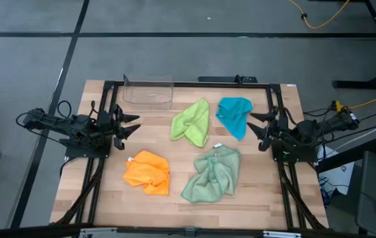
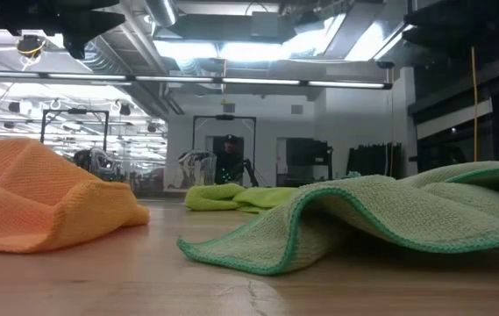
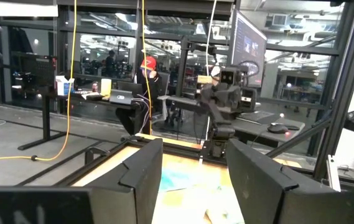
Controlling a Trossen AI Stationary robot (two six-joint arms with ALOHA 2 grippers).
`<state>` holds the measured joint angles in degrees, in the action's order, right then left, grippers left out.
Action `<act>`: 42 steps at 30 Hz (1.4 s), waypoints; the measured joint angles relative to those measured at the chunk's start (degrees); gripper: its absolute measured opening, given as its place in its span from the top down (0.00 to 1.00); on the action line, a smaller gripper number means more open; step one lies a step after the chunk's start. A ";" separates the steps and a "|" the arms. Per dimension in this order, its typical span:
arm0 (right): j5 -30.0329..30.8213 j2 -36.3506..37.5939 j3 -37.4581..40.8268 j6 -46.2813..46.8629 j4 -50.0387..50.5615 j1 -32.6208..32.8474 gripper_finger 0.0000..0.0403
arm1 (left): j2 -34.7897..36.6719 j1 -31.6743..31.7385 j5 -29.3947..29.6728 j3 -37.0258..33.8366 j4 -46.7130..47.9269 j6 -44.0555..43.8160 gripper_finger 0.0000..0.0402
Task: Fold microfiber towels
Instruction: Fold the blue towel
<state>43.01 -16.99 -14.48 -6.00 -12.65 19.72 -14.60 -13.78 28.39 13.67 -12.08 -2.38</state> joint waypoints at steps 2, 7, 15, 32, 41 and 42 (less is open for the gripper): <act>0.24 -3.98 -2.34 -0.04 1.09 -2.11 0.48 | -0.01 0.00 0.00 0.00 0.00 0.01 0.57; 1.33 -16.18 -8.56 8.11 12.63 -8.05 0.48 | -0.01 0.00 0.00 0.00 0.00 0.01 0.57; -5.78 -32.56 -15.16 28.69 32.71 -19.59 0.48 | 0.00 0.00 0.00 0.00 0.00 0.00 0.57; -17.39 -56.21 -15.17 32.41 26.46 -35.26 0.48 | 0.00 0.00 0.01 0.00 -0.02 0.01 0.57; -18.80 -63.65 -15.14 32.74 24.76 -39.53 0.48 | -0.01 0.00 0.01 0.00 -0.02 0.01 0.57; -18.78 -64.09 -15.14 32.73 24.32 -39.54 0.48 | 0.01 0.00 0.01 0.00 -0.01 0.01 0.57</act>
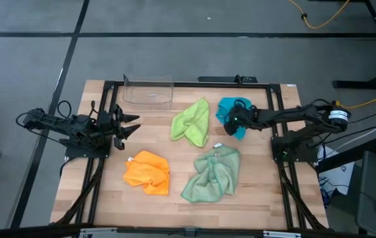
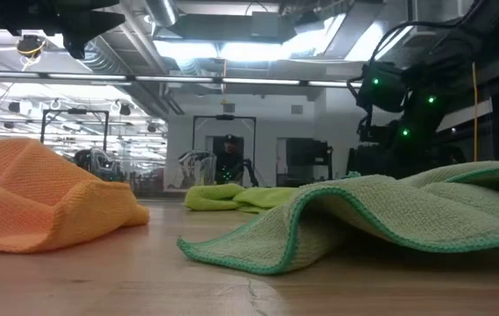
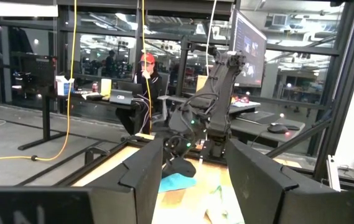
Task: Fold microfiber towels
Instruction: Fold the blue towel
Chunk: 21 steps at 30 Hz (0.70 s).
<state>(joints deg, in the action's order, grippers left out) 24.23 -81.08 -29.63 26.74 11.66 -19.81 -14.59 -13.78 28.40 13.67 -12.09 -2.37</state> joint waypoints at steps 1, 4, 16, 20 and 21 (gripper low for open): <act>0.00 -0.32 0.00 -0.03 -0.53 0.04 0.48 | -0.01 0.00 -0.01 0.00 0.01 0.00 0.57; 0.02 -0.67 0.02 -0.53 -2.00 0.04 0.48 | -0.02 0.00 0.00 0.00 0.01 0.00 0.57; -1.20 -0.65 0.02 -2.85 -4.64 0.04 0.60 | -0.01 0.00 -0.01 0.00 0.01 -0.01 0.57; -1.88 -0.65 0.02 -1.53 -4.74 0.11 0.69 | -0.02 0.00 -0.02 0.00 0.01 -0.02 0.57; -1.86 -0.65 0.02 -1.55 -4.72 0.11 0.70 | -0.02 0.00 0.00 0.00 0.01 -0.01 0.57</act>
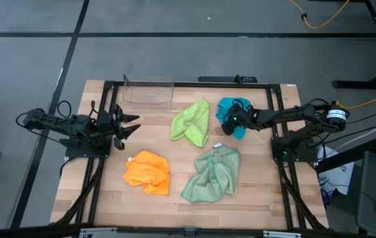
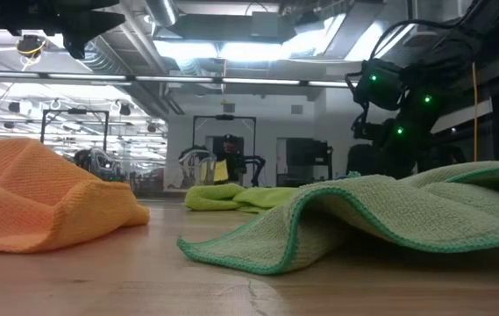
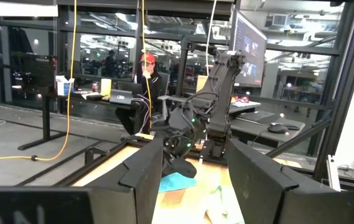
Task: Fold microfiber towels
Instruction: Fold the blue towel
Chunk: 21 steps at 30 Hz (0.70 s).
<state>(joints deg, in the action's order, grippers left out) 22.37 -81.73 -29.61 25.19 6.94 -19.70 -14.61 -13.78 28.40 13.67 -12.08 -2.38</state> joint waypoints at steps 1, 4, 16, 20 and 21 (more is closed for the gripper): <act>0.00 0.00 0.00 0.00 0.02 0.00 0.72 | 0.00 0.00 -0.02 0.00 0.00 0.01 0.57; -0.04 0.00 0.02 0.12 0.07 0.00 0.75 | 0.00 0.00 -0.02 0.00 0.00 0.00 0.57; -1.09 -0.07 0.02 1.53 1.26 0.00 0.77 | 0.00 0.00 -0.02 0.00 0.00 0.01 0.57; -1.08 -1.34 0.02 1.53 1.08 0.00 0.77 | 0.01 0.00 -0.02 0.00 0.00 0.00 0.57; -1.07 -1.75 0.02 1.53 1.02 0.00 0.77 | 0.00 0.00 -0.02 0.00 0.00 0.00 0.57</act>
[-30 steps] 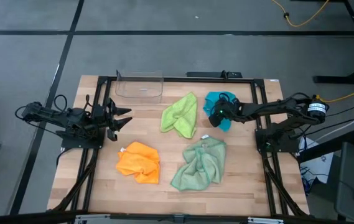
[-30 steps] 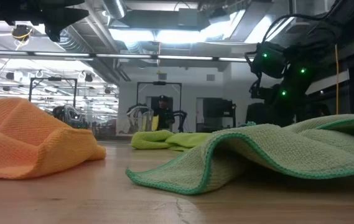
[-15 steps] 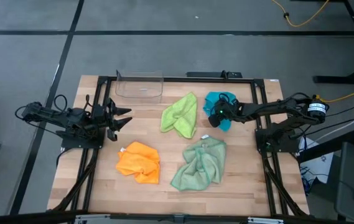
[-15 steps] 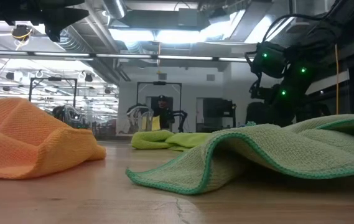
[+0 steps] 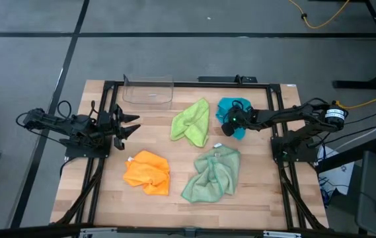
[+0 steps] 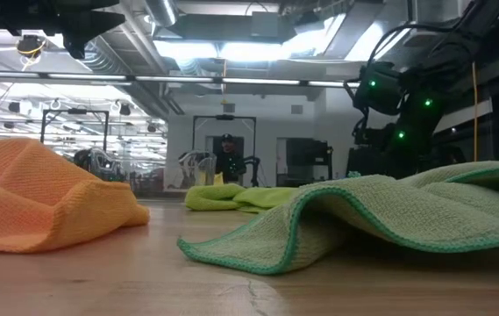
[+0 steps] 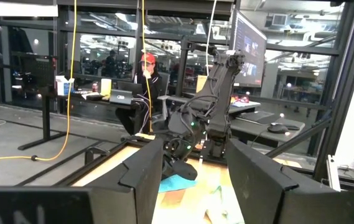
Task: Fold microfiber towels
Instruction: Fold the blue towel
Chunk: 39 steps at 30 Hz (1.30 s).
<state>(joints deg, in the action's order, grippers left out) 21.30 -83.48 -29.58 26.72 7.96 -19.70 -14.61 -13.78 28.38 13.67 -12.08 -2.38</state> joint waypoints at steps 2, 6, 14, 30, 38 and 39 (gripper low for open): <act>0.43 -0.97 0.00 -0.02 -0.12 0.00 0.77 | 0.00 0.00 0.01 0.00 0.00 0.00 0.57; 3.01 -1.93 0.00 -0.12 -0.56 0.00 0.77 | 0.00 0.00 0.00 0.00 0.00 0.01 0.57; 3.05 -1.73 -0.12 -3.67 -0.65 0.00 0.87 | 0.00 0.00 0.00 0.00 0.00 0.00 0.57; 3.08 10.15 -7.82 -17.98 3.91 6.76 0.99 | 0.00 0.00 0.01 0.00 0.00 0.01 0.57; 1.14 22.04 -12.79 -21.96 7.56 13.56 0.99 | 0.00 0.00 0.02 0.00 0.02 0.01 0.57; 1.10 23.32 -13.09 -22.26 7.42 14.38 0.99 | 0.01 0.00 0.02 0.00 -0.01 0.00 0.57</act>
<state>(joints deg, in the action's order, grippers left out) 22.40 -60.16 -42.67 4.46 15.39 -5.32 -14.60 -13.78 28.40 13.67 -12.09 -2.38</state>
